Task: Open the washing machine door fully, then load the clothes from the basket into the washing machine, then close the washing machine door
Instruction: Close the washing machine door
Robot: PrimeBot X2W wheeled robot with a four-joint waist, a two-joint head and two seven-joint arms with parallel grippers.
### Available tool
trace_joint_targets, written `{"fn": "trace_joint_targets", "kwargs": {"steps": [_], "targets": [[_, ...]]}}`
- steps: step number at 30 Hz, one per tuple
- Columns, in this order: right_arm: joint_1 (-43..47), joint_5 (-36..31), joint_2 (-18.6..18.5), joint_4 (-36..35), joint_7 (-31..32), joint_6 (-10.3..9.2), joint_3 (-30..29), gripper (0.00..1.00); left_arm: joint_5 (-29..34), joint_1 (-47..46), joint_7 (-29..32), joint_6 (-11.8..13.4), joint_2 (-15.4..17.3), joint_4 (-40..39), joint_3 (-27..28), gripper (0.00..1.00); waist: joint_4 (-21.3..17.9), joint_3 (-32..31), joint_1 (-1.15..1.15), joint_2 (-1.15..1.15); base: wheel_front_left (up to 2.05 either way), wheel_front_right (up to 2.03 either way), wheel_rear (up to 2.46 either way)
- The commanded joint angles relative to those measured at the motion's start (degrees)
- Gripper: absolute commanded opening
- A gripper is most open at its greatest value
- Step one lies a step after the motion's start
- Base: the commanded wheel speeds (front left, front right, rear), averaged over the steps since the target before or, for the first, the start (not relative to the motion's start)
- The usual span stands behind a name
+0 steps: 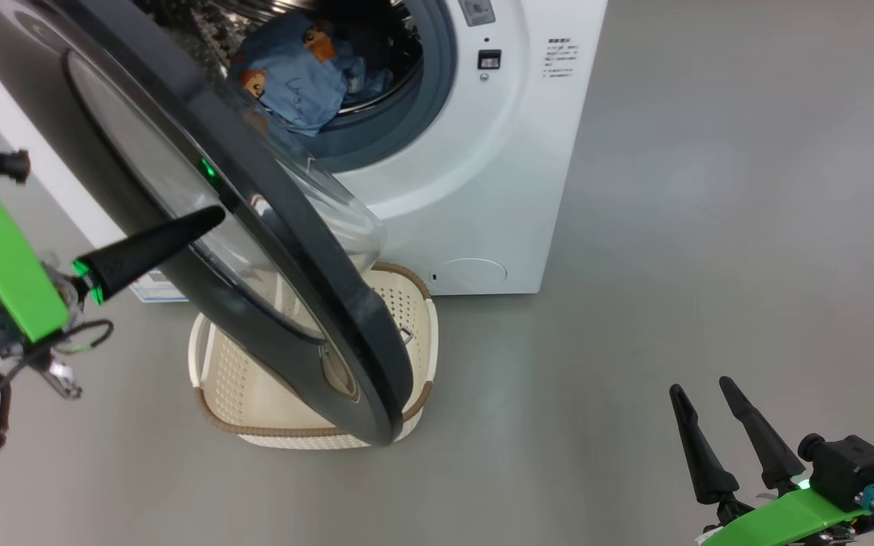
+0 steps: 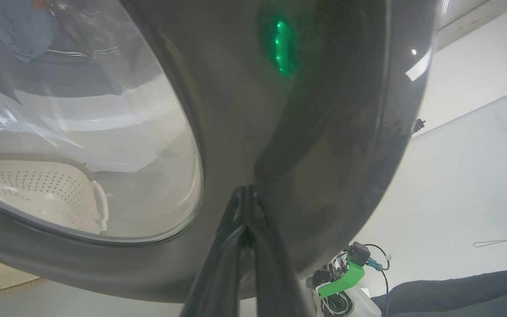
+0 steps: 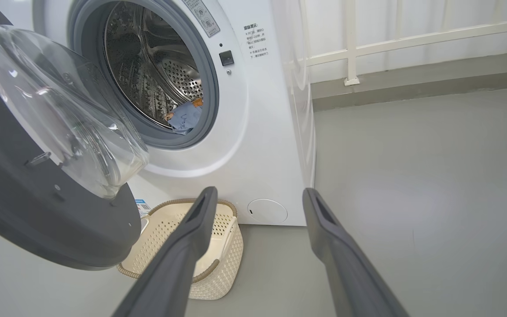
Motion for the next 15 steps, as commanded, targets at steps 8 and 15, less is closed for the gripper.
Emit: {"fn": "trace_joint_targets", "kwargs": {"steps": [8, 15], "targets": [[-1.9, -0.7, -0.7, -1.1, -0.3, 0.09, 1.1, 1.0, 1.7, 8.9, -7.5, -0.4, 5.1, -2.0, 3.6, 0.96, 2.6, -1.7, 0.0, 0.0, 0.0, 0.0, 0.0], [-0.6, -0.6, -1.3, -0.8, -0.3, 0.09, 1.0, 1.0, 3.1, 16.5, -16.3, -0.4, 5.6, -1.5, 4.1, 1.0, 3.5, -3.6, 0.0, 0.0, 0.0, 0.0, 0.0]]}}
